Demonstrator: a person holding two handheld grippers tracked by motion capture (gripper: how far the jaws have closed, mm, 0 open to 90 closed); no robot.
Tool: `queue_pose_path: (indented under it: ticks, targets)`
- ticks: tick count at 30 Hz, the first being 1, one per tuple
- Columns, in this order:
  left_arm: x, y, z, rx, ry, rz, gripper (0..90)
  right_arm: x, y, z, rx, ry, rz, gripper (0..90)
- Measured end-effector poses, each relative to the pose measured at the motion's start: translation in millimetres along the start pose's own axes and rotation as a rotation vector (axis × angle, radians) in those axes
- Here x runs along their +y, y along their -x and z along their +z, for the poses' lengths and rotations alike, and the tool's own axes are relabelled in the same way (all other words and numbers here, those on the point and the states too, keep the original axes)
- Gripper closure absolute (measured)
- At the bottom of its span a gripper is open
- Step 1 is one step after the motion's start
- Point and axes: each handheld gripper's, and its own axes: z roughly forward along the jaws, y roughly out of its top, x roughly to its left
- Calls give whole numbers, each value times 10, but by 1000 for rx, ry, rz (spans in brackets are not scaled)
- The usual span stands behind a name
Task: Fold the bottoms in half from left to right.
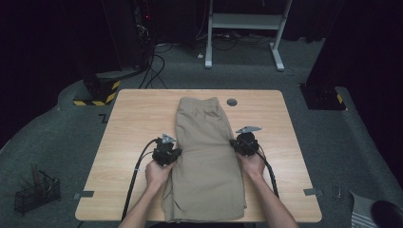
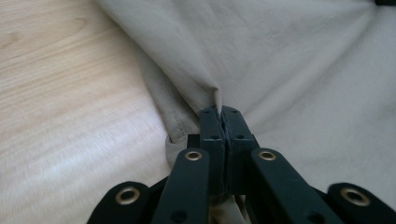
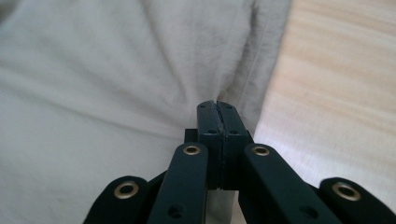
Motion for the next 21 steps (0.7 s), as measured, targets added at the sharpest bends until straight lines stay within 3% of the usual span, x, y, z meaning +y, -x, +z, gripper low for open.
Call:
queue_pose_path:
  ticks: [4, 6, 9, 12, 15, 17, 19, 21]
  targets:
    - [-152, 81, -160, -31, -13, 14, 875, -222, -112, -172, 51, -3, -19, 893]
    - [-173, 92, -216, -32, -3, 22, 790, -304, -200, -279, 61, -3, -46, 871]
    - [-88, 29, -235, -19, 50, -22, 579, -270, -218, -352, 55, 37, -35, 731]
    - [45, -45, -172, 0, 89, -65, 523, -106, -183, -323, 52, 80, 6, 664]
    - [129, -107, -48, 9, 86, -93, 554, 45, -151, -189, 61, 88, 46, 654]
    - [141, -126, 35, 17, 60, -93, 625, 104, -130, -72, 53, 70, 60, 710]
    - [112, -113, 96, 35, 16, -64, 716, 118, -103, 26, 44, 39, 65, 846]
    - [60, -88, 77, 60, 18, -24, 807, 94, -60, 44, 3, 21, 47, 888]
